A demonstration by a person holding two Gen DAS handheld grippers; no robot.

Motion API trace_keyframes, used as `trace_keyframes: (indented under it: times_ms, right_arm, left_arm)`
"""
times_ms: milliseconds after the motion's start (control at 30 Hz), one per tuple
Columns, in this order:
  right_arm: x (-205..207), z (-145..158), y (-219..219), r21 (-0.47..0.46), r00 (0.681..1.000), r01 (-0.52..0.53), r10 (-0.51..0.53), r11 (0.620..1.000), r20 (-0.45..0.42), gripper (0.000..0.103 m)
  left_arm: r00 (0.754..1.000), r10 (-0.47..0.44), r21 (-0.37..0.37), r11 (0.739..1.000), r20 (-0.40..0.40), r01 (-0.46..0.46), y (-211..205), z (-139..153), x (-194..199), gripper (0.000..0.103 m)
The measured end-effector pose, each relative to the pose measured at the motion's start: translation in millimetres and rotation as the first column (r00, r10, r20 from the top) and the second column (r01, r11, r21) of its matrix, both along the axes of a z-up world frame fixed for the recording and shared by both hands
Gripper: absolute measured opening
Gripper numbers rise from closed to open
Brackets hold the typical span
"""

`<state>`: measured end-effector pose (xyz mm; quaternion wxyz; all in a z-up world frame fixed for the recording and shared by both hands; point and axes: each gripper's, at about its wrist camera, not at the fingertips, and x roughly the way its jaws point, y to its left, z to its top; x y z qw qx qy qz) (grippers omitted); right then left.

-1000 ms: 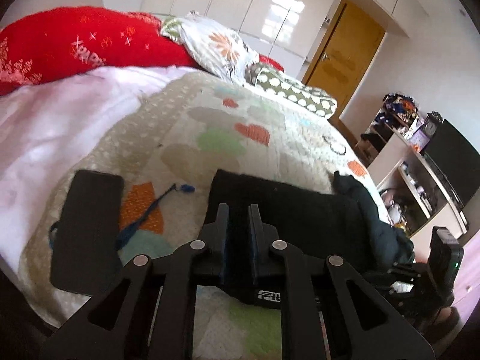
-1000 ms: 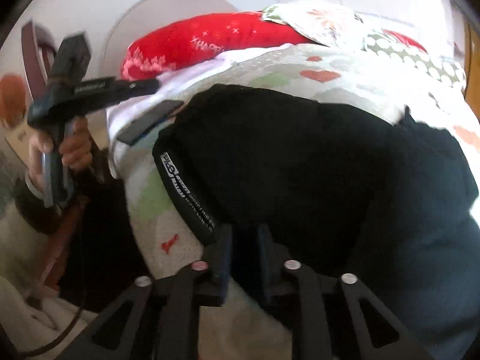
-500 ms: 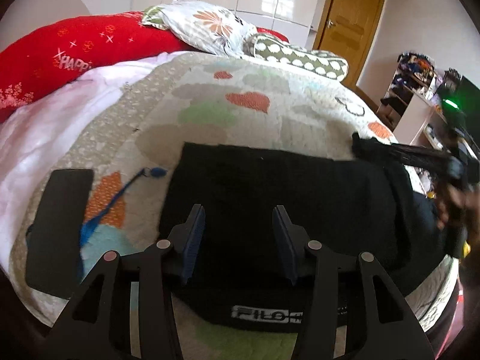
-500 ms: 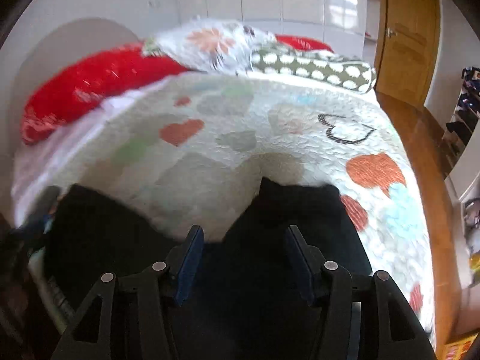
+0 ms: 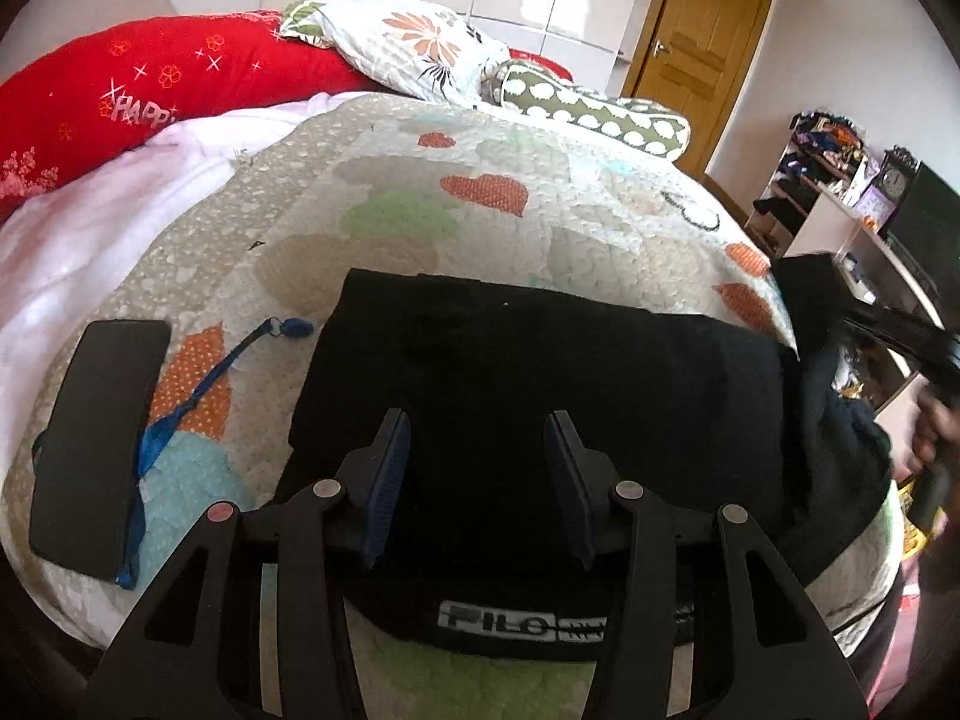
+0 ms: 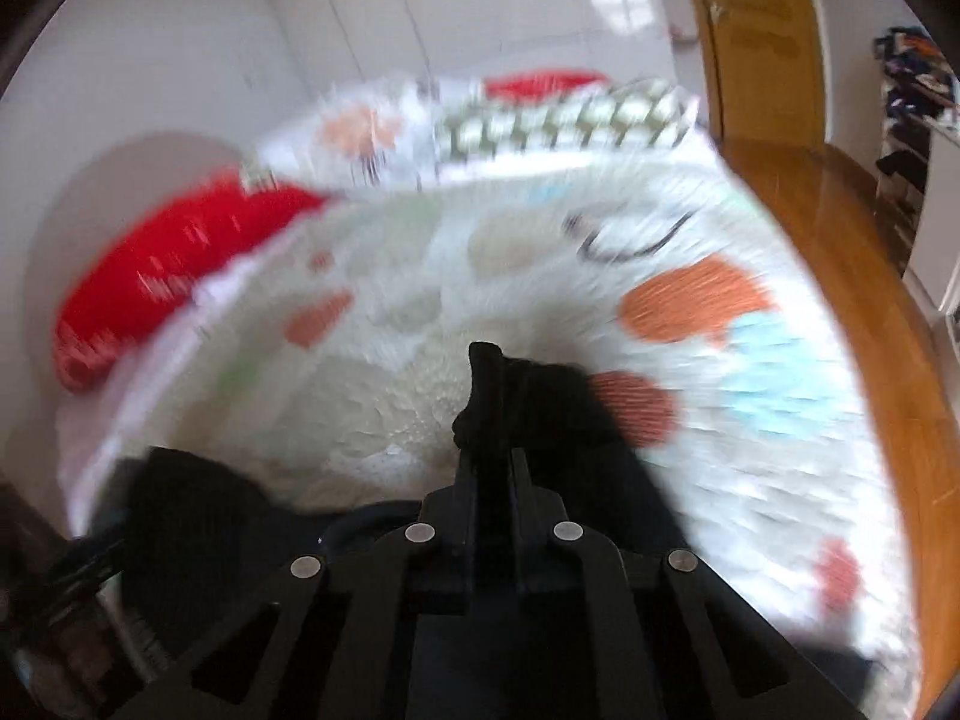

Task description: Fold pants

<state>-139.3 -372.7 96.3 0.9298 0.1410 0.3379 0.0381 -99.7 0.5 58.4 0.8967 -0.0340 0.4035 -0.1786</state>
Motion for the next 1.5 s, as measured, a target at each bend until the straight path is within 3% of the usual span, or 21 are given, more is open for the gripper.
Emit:
trace_keyframes:
  times_ms: [133,267,333,433,533,600,633,767,867,1067,1133,1200,1233,1333,1500]
  right_arm:
    - [-91.8,21.7,-39.1,0.037,0.995,0.083,-0.085,0.996,0.058,0.008]
    - [-142.3,-14.7,-78.4,0.095,0.982,0.188,-0.185,0.978,-0.037,0.008]
    - [-143.7,-40.2,-83.6,0.108,0.974,0.213,-0.201,0.971,-0.108,0.008]
    - [-149.4,-55.9,-85.8,0.204,0.970,0.237,-0.218,0.950,-0.112,0.012]
    - [-148.8,-56.7,-85.1,0.258,0.972,0.230,-0.210,0.939,-0.103,0.030]
    - [-147.4,-57.3,-81.8,0.280,0.976,0.212,-0.191,0.936,-0.103,0.040]
    - [-147.0,-59.2,-82.0,0.287,0.977,0.211,-0.189,0.934,-0.101,0.044]
    - [-139.8,-64.5,-78.1,0.296,0.974,0.221,-0.198,0.929,-0.107,0.045]
    - [-136.9,-66.2,-80.8,0.314,0.973,0.227,-0.202,0.922,-0.111,0.045]
    - [-133.5,-62.2,-76.1,0.262,0.978,0.206,-0.188,0.943,-0.093,0.045]
    - [-131.5,-60.7,-76.1,0.234,0.978,0.206,-0.192,0.950,-0.080,0.039]
    - [-128.8,-56.8,-75.5,0.177,0.978,0.208,-0.198,0.962,-0.069,0.022]
    - [-128.4,-54.5,-76.0,0.165,0.978,0.205,-0.197,0.965,-0.061,0.015]
    - [-132.7,-41.7,-76.5,0.159,0.981,0.192,-0.191,0.968,-0.022,0.011]
    - [-149.3,-13.2,-69.4,0.155,0.985,0.157,-0.165,0.975,0.044,0.010]
  left_arm:
    - [1.000,0.017,-0.052,0.999,-0.022,-0.018,10.7,0.9,-6.4,0.046]
    - [0.998,0.032,-0.122,0.992,-0.052,-0.038,18.1,-0.1,-13.3,0.046]
    - [0.997,0.041,-0.129,0.990,-0.067,-0.050,18.2,-1.8,-15.2,0.046]
    - [0.994,0.060,-0.133,0.989,-0.088,-0.072,19.5,-3.6,-20.3,0.046]
    - [0.991,0.070,-0.206,0.974,-0.116,-0.093,28.6,-5.2,-24.4,0.049]
    - [0.988,0.084,-0.253,0.961,-0.128,-0.114,35.0,-6.9,-25.6,0.063]
    - [0.986,0.097,-0.281,0.951,-0.133,-0.131,38.8,-7.5,-27.0,0.065]
    - [0.977,0.123,-0.324,0.930,-0.174,-0.174,42.2,-11.7,-20.9,0.065]
    - [0.973,0.140,-0.317,0.928,-0.186,-0.194,37.0,-14.3,-14.3,0.065]
    - [0.971,0.146,-0.339,0.918,-0.190,-0.204,23.7,-20.9,1.3,0.065]
    - [0.966,0.161,-0.322,0.921,-0.200,-0.220,19.7,-25.5,7.6,0.050]
    - [0.961,0.196,-0.281,0.928,-0.195,-0.246,21.0,-26.3,10.6,0.015]
    - [0.961,0.194,-0.299,0.922,-0.199,-0.248,24.6,-26.1,11.0,0.013]
    - [0.969,0.160,-0.375,0.900,-0.190,-0.222,37.2,-14.9,5.7,0.009]
    - [0.988,0.115,-0.395,0.907,-0.101,-0.147,42.8,21.0,-19.2,0.008]
